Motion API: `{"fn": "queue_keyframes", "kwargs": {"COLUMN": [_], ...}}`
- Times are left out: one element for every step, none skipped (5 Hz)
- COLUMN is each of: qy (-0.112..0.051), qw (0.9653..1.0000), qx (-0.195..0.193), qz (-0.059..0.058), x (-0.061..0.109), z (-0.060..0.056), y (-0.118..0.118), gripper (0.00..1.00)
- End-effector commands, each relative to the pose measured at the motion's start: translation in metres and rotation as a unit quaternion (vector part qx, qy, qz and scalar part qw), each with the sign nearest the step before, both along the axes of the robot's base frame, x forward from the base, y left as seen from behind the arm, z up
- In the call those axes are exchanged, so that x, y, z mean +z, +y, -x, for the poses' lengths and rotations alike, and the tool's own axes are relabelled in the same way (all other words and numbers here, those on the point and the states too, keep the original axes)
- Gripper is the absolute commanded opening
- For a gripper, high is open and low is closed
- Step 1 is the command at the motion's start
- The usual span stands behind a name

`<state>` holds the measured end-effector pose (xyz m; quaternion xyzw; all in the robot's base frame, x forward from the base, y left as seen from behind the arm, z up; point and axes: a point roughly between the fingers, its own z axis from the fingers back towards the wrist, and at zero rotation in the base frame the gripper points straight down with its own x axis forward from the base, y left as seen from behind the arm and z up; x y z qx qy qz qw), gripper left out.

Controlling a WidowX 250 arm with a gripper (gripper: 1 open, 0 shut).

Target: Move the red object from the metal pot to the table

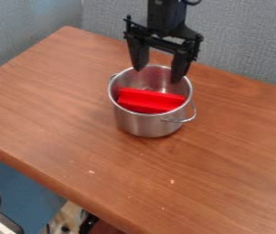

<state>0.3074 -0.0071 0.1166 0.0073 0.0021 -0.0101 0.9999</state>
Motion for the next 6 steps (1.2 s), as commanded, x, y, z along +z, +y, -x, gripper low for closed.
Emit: {"fn": "queue_keyframes", "kwargs": {"qy": [-0.01, -0.007, -0.001, 0.002, 0.007, 0.011], "qw": [0.9999, 0.9999, 0.9998, 0.9997, 0.9996, 0.9994], "qx": [0.003, 0.006, 0.008, 0.007, 0.007, 0.007], "qz": [-0.007, -0.013, -0.019, -0.024, -0.028, -0.032], "x": [0.0, -0.007, -0.014, -0.022, -0.028, -0.034], "z": [-0.001, -0.001, -0.001, 0.0, 0.0, 0.001], "y": [0.002, 0.001, 0.0, -0.002, -0.005, -0.007], "gripper": [1.0, 1.0, 1.0, 1.0, 1.0, 1.0]}}
